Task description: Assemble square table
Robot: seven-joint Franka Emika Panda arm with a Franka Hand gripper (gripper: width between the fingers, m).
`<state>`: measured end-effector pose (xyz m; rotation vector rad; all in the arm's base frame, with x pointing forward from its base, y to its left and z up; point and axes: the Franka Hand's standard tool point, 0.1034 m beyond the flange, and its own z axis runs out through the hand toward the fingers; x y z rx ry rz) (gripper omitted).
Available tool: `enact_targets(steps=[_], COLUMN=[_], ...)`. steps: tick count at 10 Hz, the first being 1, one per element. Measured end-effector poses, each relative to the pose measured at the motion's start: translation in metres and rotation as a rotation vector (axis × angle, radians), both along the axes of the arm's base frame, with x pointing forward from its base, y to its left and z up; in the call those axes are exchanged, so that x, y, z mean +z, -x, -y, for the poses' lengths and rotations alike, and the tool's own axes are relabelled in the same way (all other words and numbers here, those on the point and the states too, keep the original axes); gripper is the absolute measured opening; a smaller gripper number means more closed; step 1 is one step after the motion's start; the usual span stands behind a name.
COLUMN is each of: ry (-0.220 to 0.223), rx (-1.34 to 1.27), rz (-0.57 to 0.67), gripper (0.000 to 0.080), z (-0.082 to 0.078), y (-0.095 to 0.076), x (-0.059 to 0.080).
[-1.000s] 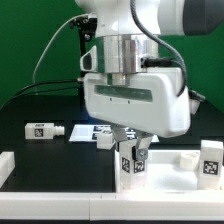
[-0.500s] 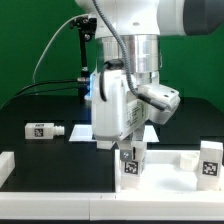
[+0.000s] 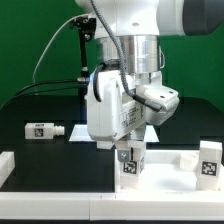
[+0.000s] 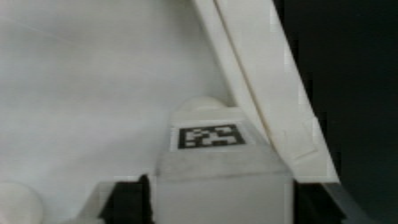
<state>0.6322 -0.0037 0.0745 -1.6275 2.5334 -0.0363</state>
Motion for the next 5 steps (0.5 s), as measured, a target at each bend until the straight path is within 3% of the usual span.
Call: enact_targets(steps=[1,2,5], ry=[-0.003,-0.009,-0.006], rx=[0.027,0.042,0.041], rz=[0.004,0.006,-0.001], gripper=[0.0607,0.0607,0.064], z=[-0.009,-0.019,-0.016], y=[0.001,0.004,0.006], x=[0.008,0.015,0.008])
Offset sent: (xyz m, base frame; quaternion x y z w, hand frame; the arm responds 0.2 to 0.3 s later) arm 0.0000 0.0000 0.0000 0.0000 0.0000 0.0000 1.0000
